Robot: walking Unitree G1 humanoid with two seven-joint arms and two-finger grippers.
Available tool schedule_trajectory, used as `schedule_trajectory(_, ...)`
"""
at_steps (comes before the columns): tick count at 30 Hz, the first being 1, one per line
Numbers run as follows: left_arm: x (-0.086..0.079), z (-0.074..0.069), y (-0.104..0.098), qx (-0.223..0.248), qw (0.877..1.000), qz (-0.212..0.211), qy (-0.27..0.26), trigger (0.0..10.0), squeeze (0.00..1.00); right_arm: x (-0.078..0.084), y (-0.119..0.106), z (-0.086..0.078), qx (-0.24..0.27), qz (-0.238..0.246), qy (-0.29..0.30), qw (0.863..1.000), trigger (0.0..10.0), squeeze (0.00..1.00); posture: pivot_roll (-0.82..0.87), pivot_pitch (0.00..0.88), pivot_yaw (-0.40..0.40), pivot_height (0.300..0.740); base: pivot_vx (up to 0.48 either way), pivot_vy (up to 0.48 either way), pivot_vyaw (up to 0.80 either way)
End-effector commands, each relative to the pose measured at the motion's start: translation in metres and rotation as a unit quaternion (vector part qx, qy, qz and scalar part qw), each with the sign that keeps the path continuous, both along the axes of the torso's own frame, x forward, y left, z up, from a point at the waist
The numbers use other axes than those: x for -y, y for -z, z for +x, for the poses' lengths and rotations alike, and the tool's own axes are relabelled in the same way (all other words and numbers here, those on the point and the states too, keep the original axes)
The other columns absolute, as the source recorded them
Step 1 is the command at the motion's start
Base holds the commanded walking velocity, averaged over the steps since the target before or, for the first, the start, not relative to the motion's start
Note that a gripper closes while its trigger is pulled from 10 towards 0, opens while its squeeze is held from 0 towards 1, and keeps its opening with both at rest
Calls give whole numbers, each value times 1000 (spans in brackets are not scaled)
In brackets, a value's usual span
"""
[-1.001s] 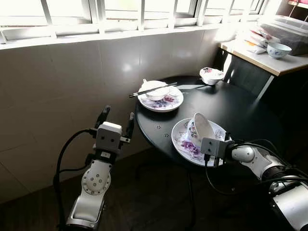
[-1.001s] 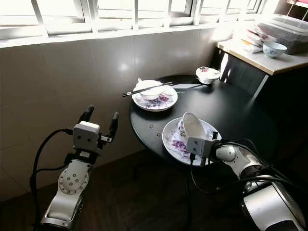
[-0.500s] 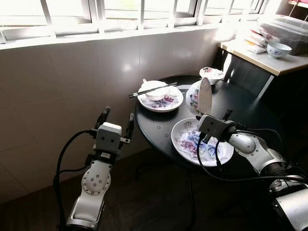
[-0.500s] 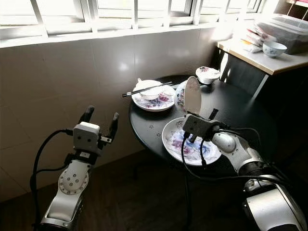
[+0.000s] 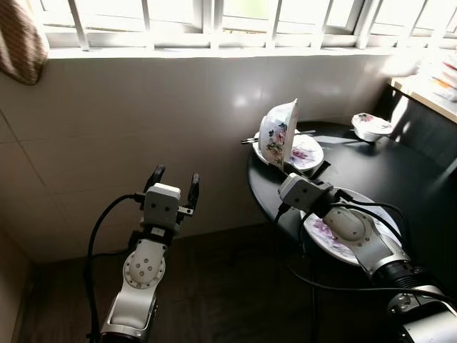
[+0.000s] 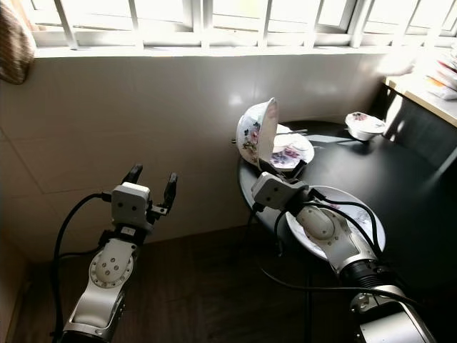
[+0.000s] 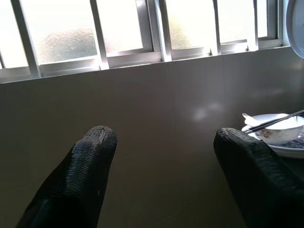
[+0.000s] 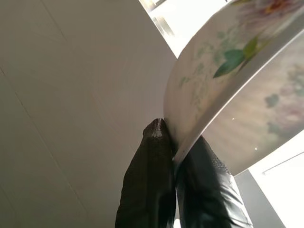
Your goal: Kitchen organization
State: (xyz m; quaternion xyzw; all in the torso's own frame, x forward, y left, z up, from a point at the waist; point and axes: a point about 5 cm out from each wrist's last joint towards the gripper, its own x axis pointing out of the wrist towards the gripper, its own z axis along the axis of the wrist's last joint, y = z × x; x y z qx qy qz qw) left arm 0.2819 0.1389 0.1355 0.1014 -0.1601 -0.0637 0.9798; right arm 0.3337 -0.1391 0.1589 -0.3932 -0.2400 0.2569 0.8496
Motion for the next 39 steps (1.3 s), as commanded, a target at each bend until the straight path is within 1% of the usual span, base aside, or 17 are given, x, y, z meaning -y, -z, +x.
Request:
schedule_trajectory(1,-4,3,-4,5,1000,2,-8,10000,0,-6,-5,-3,8,13,-11,1000,0,0,26,0,-78,740,0,480,800)
schedule_trajectory(11,-9,3,-7,14,1000,2,-18,10000,0,-18,1,-11,-5,40,-11,999,0,0,31,0,-80,740,0,480,800)
schedule_trajectory(15,-10,3,-9,22,999,7,-23,10000,0,-19,1,-12,-8,45,-9,999,0,0,31,0,-78,740,0,0,800)
schedule_trajectory(18,-9,2,-12,34,999,10,-20,10000,0,-20,1,-13,-11,58,-3,998,0,0,30,0,-78,740,0,0,800)
schedule_trajectory(22,-10,3,-12,31,999,15,-22,10000,0,-21,1,-13,-12,63,-1,998,0,0,31,0,-77,740,0,0,800)
schedule_trajectory(26,-14,3,-14,39,998,18,-35,10000,0,-22,-1,-13,-11,71,3,997,0,0,31,0,-76,740,0,0,800)
schedule_trajectory(28,-17,3,-17,48,998,21,-45,10000,0,-23,-4,-12,-5,83,8,997,0,0,31,0,-76,740,388,0,800)
schedule_trajectory(39,-19,4,-24,68,996,20,-56,10000,0,-25,-15,-8,15,98,17,995,0,0,36,0,-78,740,468,0,800)
